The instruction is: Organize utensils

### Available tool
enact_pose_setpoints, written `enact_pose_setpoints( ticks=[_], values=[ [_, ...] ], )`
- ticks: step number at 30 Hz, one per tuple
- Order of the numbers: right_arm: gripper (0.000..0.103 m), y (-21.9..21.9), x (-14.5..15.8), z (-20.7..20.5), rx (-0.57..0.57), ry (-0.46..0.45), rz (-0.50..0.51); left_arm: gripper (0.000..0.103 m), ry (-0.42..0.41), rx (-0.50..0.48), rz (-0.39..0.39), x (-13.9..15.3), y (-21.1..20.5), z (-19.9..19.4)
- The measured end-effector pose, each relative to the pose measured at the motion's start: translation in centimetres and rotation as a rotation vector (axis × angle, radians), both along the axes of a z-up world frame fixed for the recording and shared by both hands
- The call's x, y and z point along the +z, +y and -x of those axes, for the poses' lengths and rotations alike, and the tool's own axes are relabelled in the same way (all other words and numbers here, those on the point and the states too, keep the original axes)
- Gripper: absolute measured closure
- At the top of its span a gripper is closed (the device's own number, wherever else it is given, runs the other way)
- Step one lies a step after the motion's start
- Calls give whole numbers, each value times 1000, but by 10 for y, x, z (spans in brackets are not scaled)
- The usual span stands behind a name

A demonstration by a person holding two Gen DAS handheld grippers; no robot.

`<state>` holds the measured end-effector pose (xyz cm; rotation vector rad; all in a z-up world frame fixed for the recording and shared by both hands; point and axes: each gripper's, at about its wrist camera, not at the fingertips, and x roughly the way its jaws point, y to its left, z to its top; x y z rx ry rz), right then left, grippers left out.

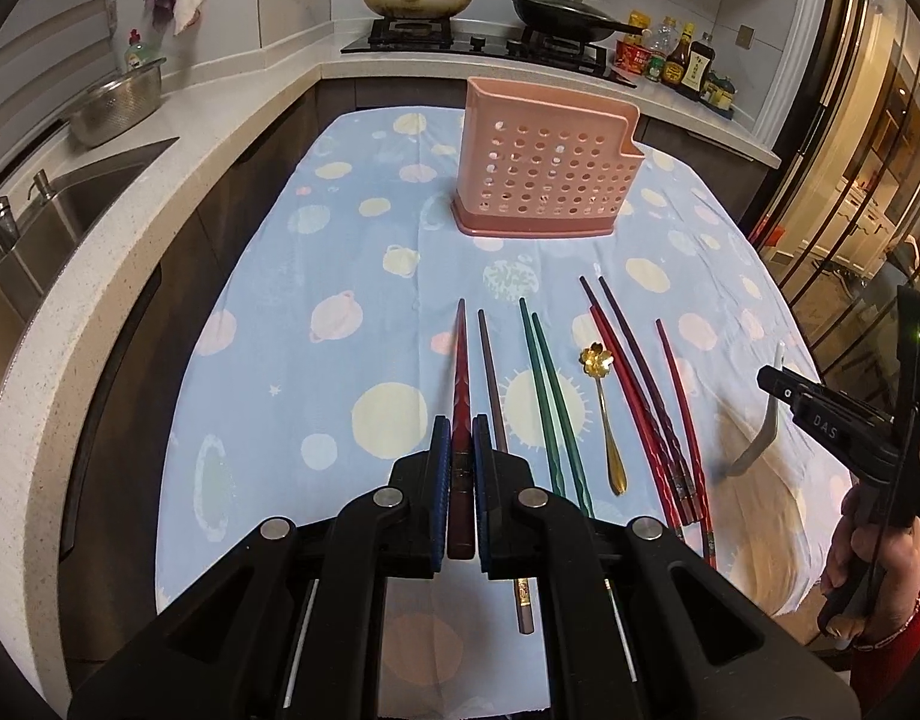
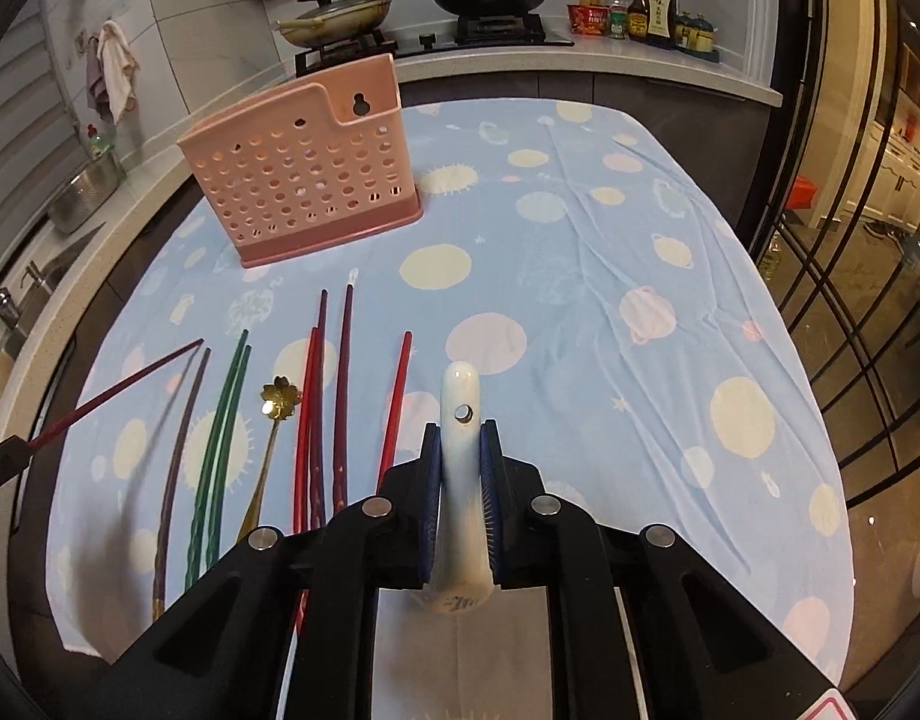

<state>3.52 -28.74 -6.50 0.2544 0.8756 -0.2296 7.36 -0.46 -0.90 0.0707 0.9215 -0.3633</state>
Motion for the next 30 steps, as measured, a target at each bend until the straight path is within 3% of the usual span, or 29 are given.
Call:
enact_pose_setpoints(
  ticks=[5, 12, 21, 24, 30],
  values=[
    [92, 1, 8, 28, -11, -18, 4, 96, -25, -5, 6, 12, -1, 7],
    [92, 11, -11, 66, 6, 35, -22, 96, -10, -25, -8, 6, -8, 20],
    [96, 19, -56, 77, 32, 129, -84, 96, 34, -34, -31, -12, -9, 31],
    [89, 20, -55, 78, 22, 122, -85, 96, 45, -31, -36, -16, -7, 33],
    [88, 21, -55, 88, 8, 129, -86, 96, 58, -25, -39, -21, -3, 35]
  ],
)
